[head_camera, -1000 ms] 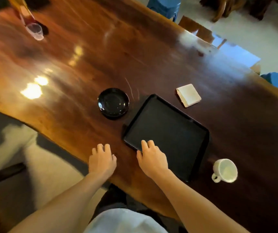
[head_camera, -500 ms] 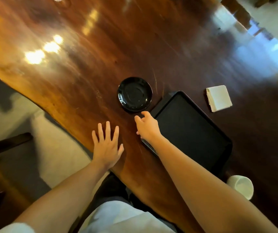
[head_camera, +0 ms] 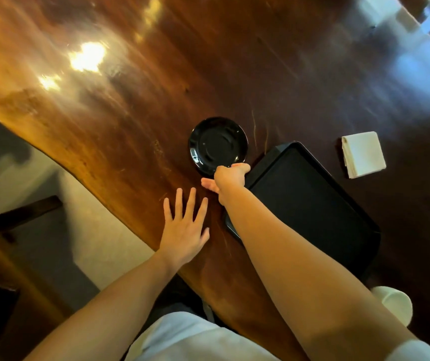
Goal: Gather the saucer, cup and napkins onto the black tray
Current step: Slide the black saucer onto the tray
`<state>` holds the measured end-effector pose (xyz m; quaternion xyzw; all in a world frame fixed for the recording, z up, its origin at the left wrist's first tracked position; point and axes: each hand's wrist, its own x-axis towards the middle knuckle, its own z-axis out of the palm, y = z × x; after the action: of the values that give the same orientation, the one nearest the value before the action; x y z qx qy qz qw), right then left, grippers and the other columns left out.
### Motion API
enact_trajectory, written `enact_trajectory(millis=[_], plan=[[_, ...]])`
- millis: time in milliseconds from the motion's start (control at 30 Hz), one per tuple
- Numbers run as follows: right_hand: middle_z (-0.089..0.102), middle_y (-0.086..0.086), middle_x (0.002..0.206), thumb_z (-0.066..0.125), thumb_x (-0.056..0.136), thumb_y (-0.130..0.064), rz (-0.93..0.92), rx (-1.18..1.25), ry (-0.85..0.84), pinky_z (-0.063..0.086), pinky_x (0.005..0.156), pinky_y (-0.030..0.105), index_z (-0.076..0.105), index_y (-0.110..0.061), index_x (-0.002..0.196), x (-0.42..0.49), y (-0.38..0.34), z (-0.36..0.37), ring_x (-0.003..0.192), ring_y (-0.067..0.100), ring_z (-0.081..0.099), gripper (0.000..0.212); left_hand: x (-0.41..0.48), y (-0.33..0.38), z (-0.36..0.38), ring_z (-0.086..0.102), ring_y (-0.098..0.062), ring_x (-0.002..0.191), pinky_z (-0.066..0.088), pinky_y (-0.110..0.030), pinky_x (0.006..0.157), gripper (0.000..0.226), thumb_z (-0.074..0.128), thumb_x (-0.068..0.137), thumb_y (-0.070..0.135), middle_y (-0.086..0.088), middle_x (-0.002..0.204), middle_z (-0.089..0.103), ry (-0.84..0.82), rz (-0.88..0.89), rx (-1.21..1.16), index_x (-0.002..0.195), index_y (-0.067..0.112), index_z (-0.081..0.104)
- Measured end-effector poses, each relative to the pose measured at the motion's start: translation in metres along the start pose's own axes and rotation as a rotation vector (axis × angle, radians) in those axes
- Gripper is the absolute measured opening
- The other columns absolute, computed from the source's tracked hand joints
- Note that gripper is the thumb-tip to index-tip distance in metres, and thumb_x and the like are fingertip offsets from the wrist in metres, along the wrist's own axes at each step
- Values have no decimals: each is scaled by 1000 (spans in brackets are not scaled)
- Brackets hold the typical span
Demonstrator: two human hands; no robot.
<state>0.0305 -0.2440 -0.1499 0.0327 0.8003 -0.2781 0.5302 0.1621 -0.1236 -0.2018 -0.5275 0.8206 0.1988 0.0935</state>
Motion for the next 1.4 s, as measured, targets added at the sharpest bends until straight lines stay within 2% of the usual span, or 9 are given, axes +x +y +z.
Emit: enact_trajectory(millis=[100, 300, 400, 533, 733, 833, 1133, 1267, 1400], plan=[[62, 13, 87, 54, 98, -6, -61, -158, -115, 50, 46, 24, 55, -17, 95, 10, 1, -6, 58, 17, 62, 11, 4, 5, 3, 10, -48, 150, 7, -68, 115, 77, 45, 89, 57, -22, 163, 24, -11, -27, 15, 154, 19, 29], [54, 5, 71, 52, 98, -6, -126, -176, -257, 32, 36, 20, 53, -20, 83, 12, 1, -23, 50, 11, 42, 21, 8, 15, 5, 0, -47, 151, 1, -68, 117, 78, 40, 88, 60, -20, 165, 18, -56, -97, 26, 156, 23, 26], [51, 5, 80, 44, 94, -4, -216, -155, -200, 32, 38, 24, 49, -24, 84, 9, -3, -29, 55, 12, 38, 23, 10, 18, 4, -8, -46, 151, -5, -66, 117, 79, 36, 90, 62, -18, 167, 10, -76, -130, 37, 158, 25, 20], [52, 4, 82, 40, 90, -4, -430, -194, -59, 40, 50, 30, 42, -29, 81, 7, -10, -43, 63, 15, 46, 27, 11, 21, 6, -21, -45, 149, -10, -65, 116, 82, 32, 91, 64, -17, 168, -3, -119, -148, 63, 159, 26, 9], [54, 1, 80, 45, 100, -11, -620, -255, -82, 42, 53, 26, 44, -23, 87, 8, -15, -72, 62, 12, 48, 18, 14, 22, 7, -15, -45, 150, -3, -64, 116, 83, 37, 90, 65, -16, 168, -2, -162, -180, 94, 159, 27, 10], [53, 1, 80, 44, 100, -10, -631, -234, -70, 42, 55, 27, 45, -21, 89, 7, -11, -92, 63, 12, 47, 16, 17, 25, 5, -11, -45, 151, 0, -63, 116, 83, 40, 90, 65, -15, 168, 1, -170, -208, 96, 159, 27, 14], [51, 7, 86, 41, 97, -7, -514, -53, 87, 43, 58, 34, 37, -27, 85, 15, 11, -190, 69, 19, 46, 23, 21, 38, -4, -19, -45, 149, 1, -62, 119, 82, 33, 93, 64, -14, 166, -17, -272, -274, 75, 159, 26, 0], [50, 5, 84, 43, 98, -10, -439, -1, 156, 43, 56, 32, 37, -29, 85, 28, 28, -230, 66, 17, 44, 24, 21, 43, -3, -19, -46, 149, 0, -62, 119, 81, 30, 93, 63, -16, 166, -17, -254, -284, 83, 158, 24, 1], [48, 3, 81, 43, 98, -10, -366, 60, 168, 39, 44, 21, 36, -31, 83, 42, 41, -251, 58, 12, 41, 27, 23, 42, 3, -21, -47, 148, -3, -62, 118, 83, 27, 93, 64, -16, 165, -19, -248, -282, 114, 158, 23, -2]])
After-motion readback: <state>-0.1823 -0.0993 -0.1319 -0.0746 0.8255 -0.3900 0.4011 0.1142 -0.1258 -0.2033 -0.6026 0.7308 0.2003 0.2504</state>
